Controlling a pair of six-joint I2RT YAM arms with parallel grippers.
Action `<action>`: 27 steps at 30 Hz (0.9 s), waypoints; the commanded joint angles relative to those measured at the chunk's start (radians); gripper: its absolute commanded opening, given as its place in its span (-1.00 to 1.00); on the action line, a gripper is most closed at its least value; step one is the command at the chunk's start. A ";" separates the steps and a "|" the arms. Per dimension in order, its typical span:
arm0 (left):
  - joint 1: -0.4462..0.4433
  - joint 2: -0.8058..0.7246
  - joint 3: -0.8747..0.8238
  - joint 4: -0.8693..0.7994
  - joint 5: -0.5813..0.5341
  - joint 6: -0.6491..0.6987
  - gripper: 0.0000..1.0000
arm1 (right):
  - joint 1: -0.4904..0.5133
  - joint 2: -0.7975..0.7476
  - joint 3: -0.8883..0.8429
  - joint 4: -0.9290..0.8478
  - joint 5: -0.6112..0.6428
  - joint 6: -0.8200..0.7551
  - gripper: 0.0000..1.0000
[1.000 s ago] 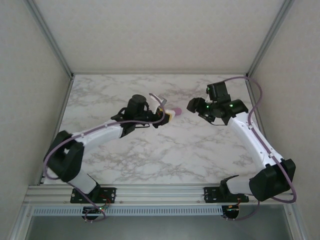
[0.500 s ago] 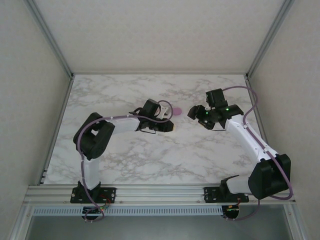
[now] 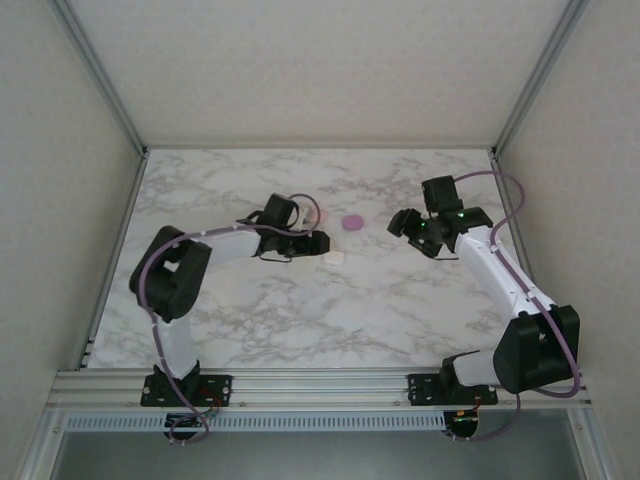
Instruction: Insert the wireless bluetooth earbuds into the charging case
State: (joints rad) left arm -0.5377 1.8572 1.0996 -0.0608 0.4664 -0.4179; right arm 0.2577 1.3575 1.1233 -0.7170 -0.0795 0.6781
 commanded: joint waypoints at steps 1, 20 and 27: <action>0.035 -0.152 -0.032 -0.058 -0.133 0.056 0.73 | -0.033 -0.025 0.027 -0.018 0.237 -0.084 0.43; 0.329 -0.647 -0.565 0.347 -0.801 0.376 1.00 | -0.045 0.100 -0.606 1.256 0.269 -0.786 0.56; 0.386 -0.527 -0.639 0.606 -0.644 0.460 1.00 | -0.094 0.077 -0.683 1.394 0.062 -0.817 0.60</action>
State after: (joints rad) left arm -0.1585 1.2938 0.4873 0.3637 -0.2401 -0.0330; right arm 0.1776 1.4609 0.4755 0.5220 0.0963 -0.0948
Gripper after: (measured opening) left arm 0.998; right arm 0.799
